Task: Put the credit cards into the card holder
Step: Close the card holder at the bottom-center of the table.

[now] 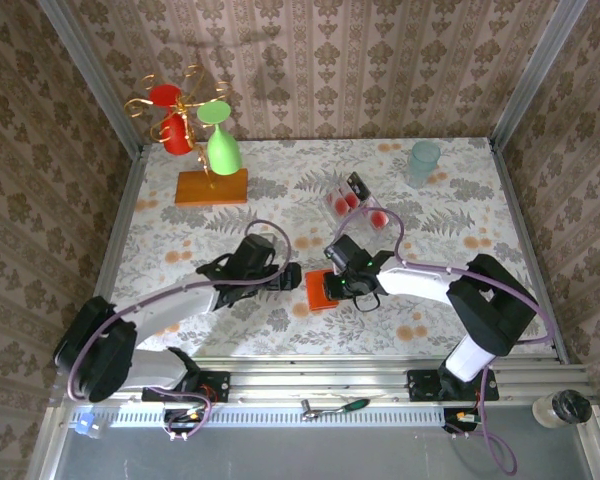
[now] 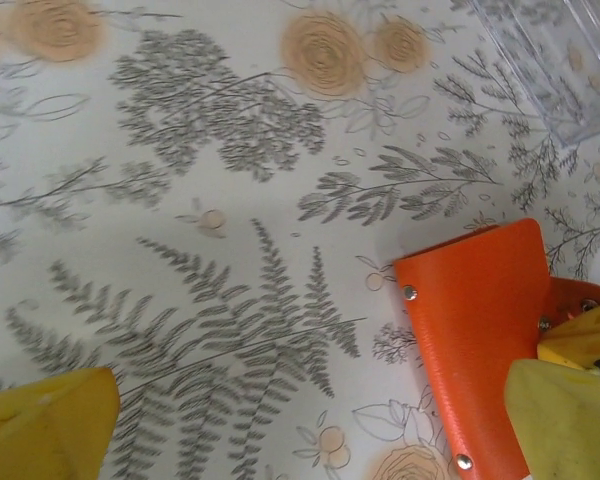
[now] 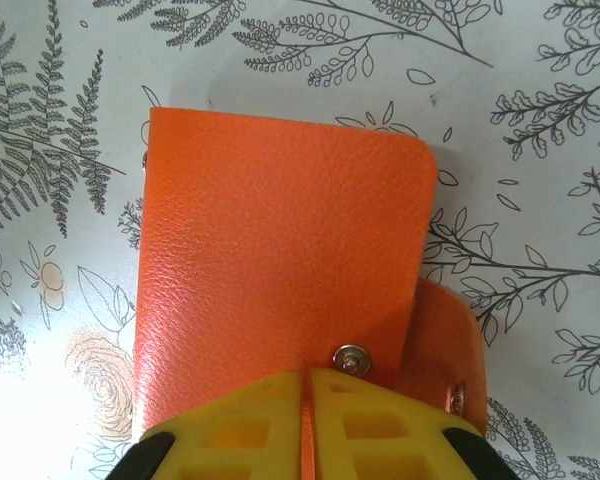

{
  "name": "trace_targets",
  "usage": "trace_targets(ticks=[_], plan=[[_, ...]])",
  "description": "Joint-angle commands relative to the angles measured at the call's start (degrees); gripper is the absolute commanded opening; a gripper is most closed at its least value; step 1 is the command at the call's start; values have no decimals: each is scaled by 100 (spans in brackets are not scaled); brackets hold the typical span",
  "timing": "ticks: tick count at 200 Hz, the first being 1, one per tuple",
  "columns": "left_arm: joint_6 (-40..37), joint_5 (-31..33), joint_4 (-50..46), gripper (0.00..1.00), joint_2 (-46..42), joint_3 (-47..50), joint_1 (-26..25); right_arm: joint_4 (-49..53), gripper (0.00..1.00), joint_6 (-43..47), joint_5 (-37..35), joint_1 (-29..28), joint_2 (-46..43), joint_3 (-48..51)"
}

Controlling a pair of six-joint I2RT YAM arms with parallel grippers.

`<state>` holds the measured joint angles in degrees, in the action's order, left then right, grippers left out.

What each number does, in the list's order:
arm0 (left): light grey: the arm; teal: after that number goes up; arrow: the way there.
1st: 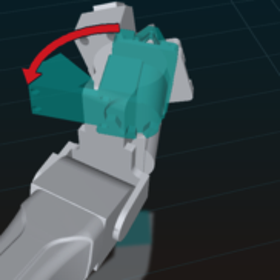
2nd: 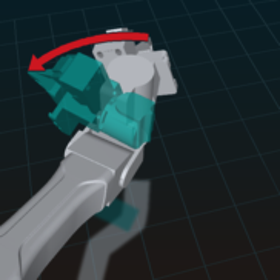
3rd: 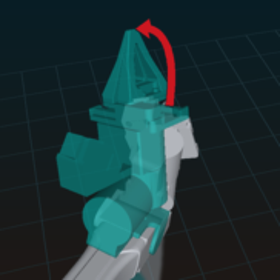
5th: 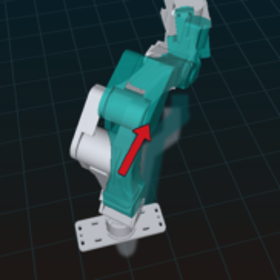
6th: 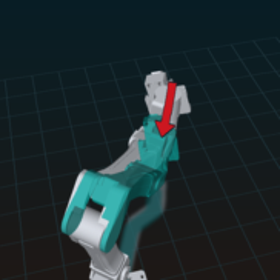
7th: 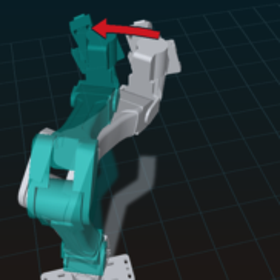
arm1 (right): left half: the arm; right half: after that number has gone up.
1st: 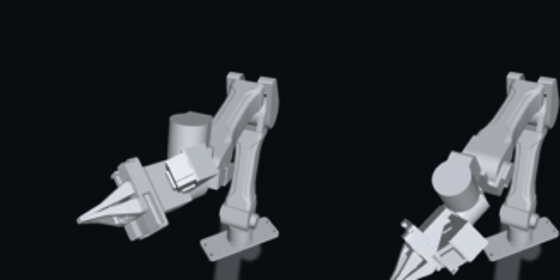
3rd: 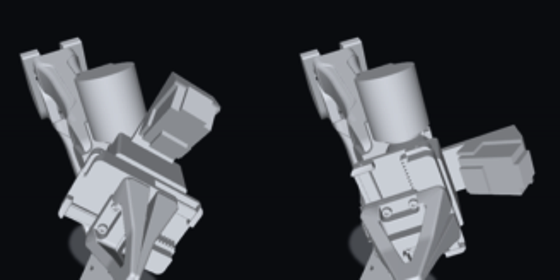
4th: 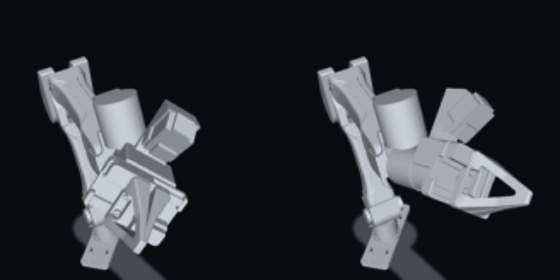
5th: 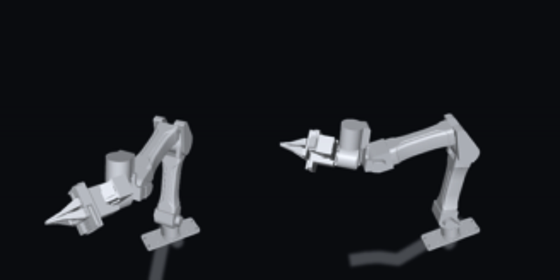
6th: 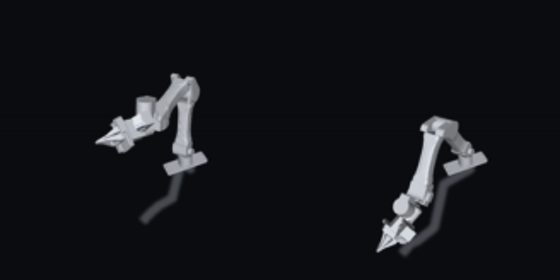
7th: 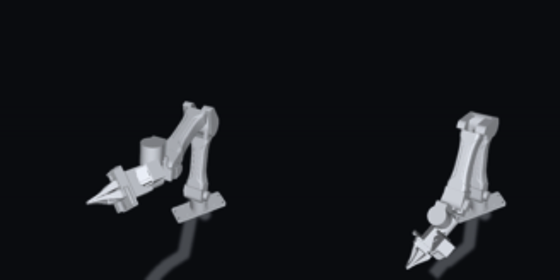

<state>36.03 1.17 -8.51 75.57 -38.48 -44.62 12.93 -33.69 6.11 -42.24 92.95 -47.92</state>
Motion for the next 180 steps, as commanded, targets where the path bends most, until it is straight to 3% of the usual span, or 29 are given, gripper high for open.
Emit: trace_targets(ticks=[1, 81, 144, 180], plan=[[-485, 140, -68, 100, 374, -393, -204, -187, 12, -184, 90, 49, -104, 182], [-974, 233, -92, 100, 1306, -818, -547, -432, 12, -432, 233, 137, -540, 472], [-1323, 1112, -752, 100, 1748, -1065, -998, -310, 11, -410, 294, 313, -910, 512], [-1357, 1253, -808, 100, 1866, -1135, -1109, -352, 10, -415, 386, 314, -866, 536]])
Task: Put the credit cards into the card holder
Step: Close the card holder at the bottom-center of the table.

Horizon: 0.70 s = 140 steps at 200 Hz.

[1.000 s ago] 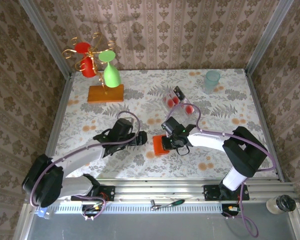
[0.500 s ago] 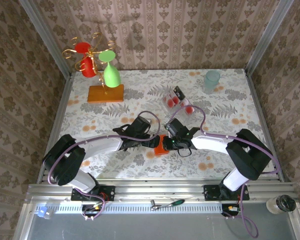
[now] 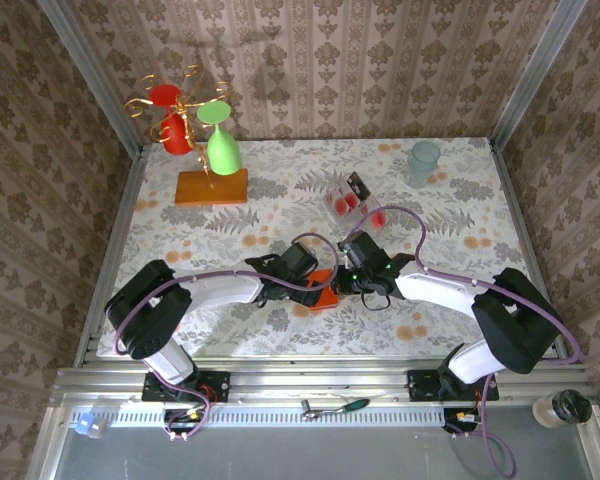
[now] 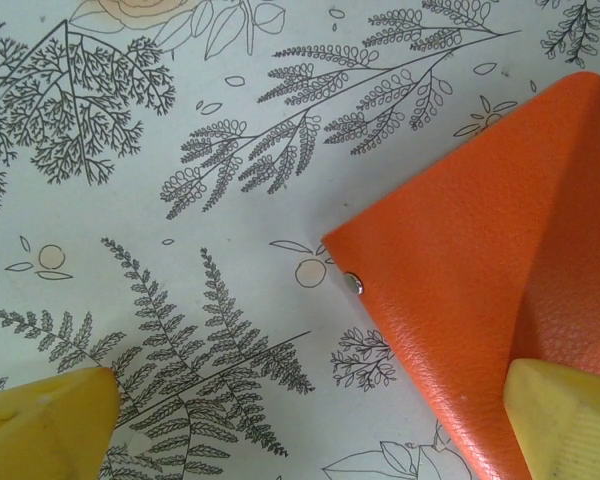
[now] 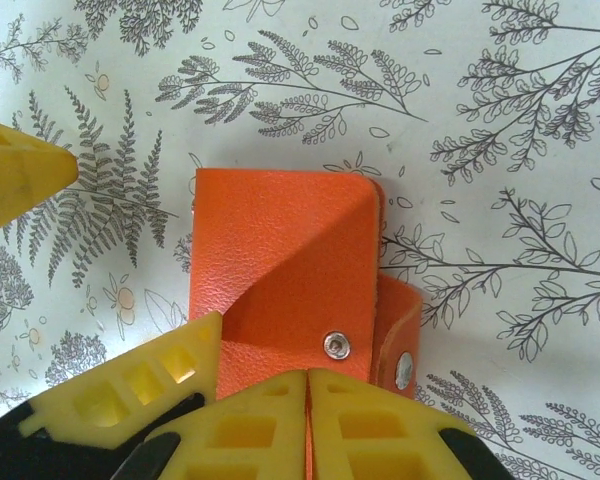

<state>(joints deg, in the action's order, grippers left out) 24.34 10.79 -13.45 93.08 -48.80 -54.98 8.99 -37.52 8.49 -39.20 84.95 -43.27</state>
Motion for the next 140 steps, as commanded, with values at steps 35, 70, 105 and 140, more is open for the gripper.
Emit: trace_targets(ticks=[35, 70, 105, 140], plan=[[-133, 288, -259, 100, 82, -46, -94, -213, 8, -131, 295, 9, 134, 219], [-2, 141, -138, 100, -134, 25, -60, -532, 7, -247, 398, 0, 363, 450], [255, -338, 226, 100, -487, 201, 172, -607, 6, -274, 390, 5, 400, 538], [293, -623, 370, 100, -592, 213, 314, -592, 6, -272, 373, 0, 391, 556]])
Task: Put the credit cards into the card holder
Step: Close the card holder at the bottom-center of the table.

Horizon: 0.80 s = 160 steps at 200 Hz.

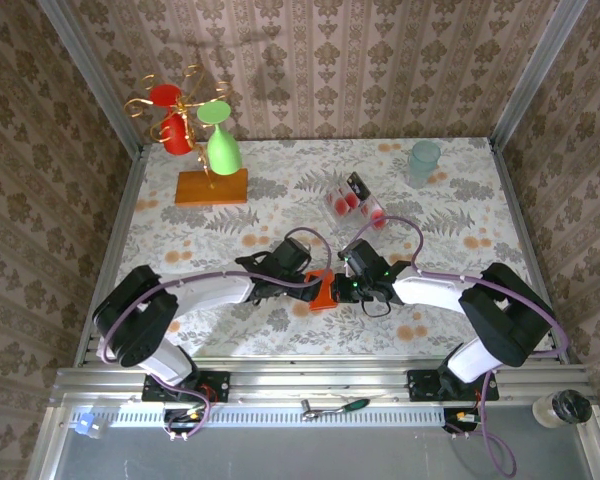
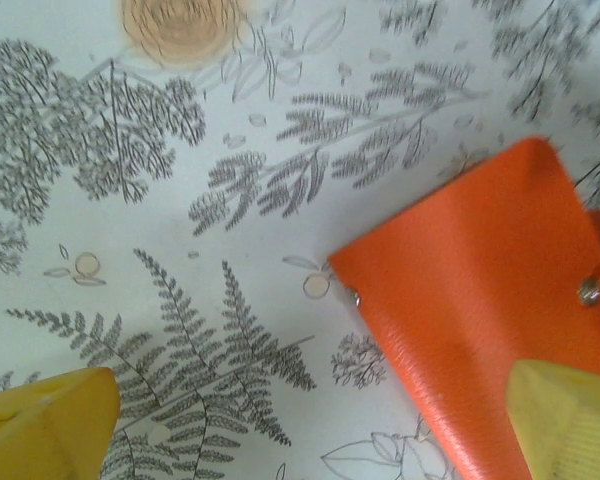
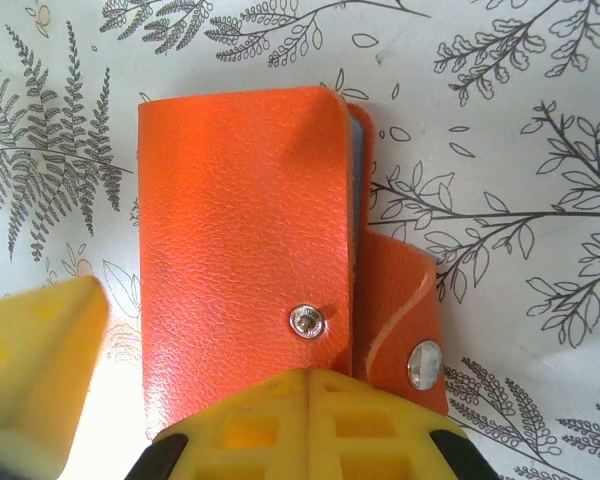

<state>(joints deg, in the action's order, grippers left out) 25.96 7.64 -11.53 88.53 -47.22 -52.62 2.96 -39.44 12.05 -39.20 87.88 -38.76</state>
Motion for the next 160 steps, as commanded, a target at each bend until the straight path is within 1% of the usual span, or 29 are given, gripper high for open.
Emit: trace_targets(ticks=[1, 46, 89, 115, 129, 160], plan=[[126, -312, 182, 100, -136, 55, 77, 11, 6, -76, 12, 0, 98, 106], [98, -401, 329, 100, 48, 110, 86, -24, 6, -90, 18, 1, 132, 132], [-27, -310, 332, 100, 322, 135, 52, 15, 5, -86, 10, 4, 81, 135], [-64, -90, 192, 100, 459, 127, -17, 240, 6, 20, -7, 9, 3, -9], [-63, 212, -22, 100, 520, 76, -98, 508, 6, 147, -70, 67, -181, -149], [-99, 669, -373, 100, 650, -58, -291, 1129, 8, 399, -304, 446, -758, -360]])
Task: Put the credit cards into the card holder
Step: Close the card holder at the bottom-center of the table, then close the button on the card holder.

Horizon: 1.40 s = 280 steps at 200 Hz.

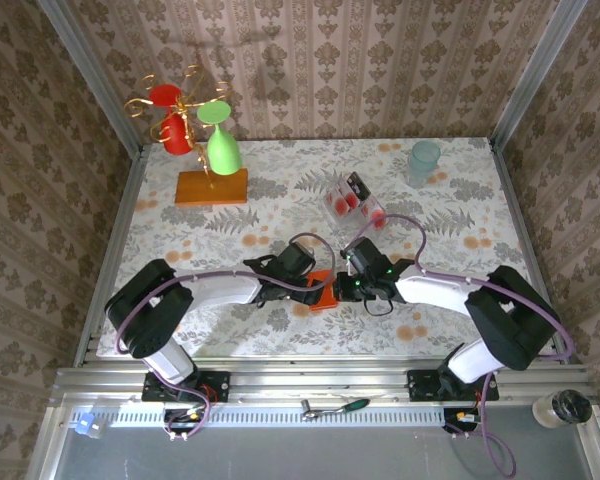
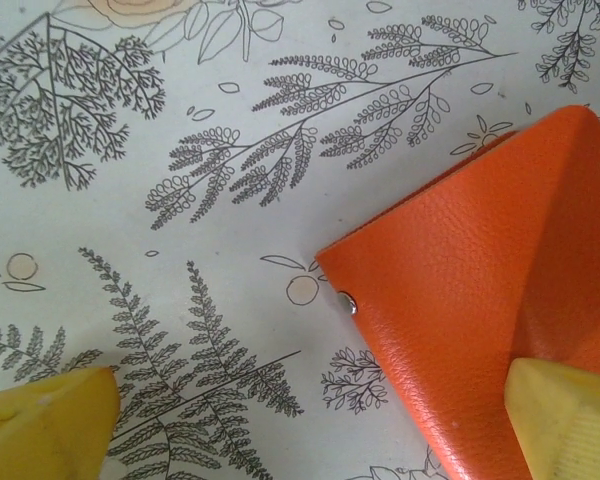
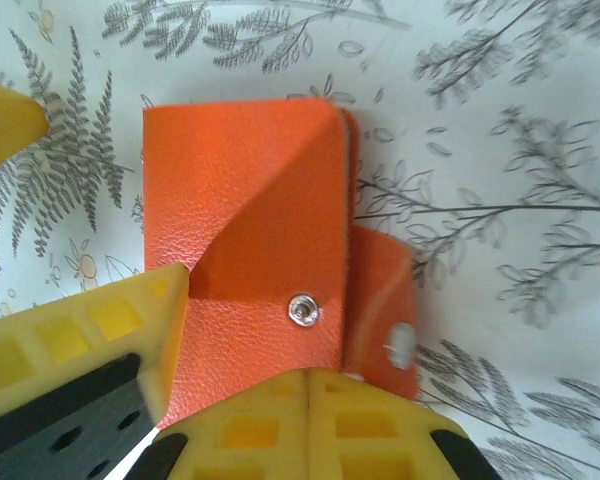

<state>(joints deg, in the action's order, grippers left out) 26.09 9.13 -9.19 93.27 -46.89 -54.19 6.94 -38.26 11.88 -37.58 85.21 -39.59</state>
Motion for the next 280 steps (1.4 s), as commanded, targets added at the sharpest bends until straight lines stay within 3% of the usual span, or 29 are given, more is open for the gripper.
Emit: trace_targets(ticks=[1, 20, 80, 123, 207, 280], plan=[[-113, 529, -608, 100, 175, -91, -135, 757, 8, 296, -298, 298, -498, -281], [-120, 577, -610, 100, 204, -90, -186, 1156, 9, 572, -397, 515, -505, -481], [-96, 607, -590, 100, 201, -65, -220, 1519, 32, 1000, -40, 629, -55, -911], [-70, 630, -584, 100, 157, -27, -232, 1563, 37, 1057, -36, 466, 235, -1135], [-62, 645, -573, 100, 162, -36, -267, 1740, 35, 1232, -326, 172, 776, -1445], [-60, 659, -579, 100, 156, -48, -267, 1732, 10, 1238, -458, 179, 794, -1425]])
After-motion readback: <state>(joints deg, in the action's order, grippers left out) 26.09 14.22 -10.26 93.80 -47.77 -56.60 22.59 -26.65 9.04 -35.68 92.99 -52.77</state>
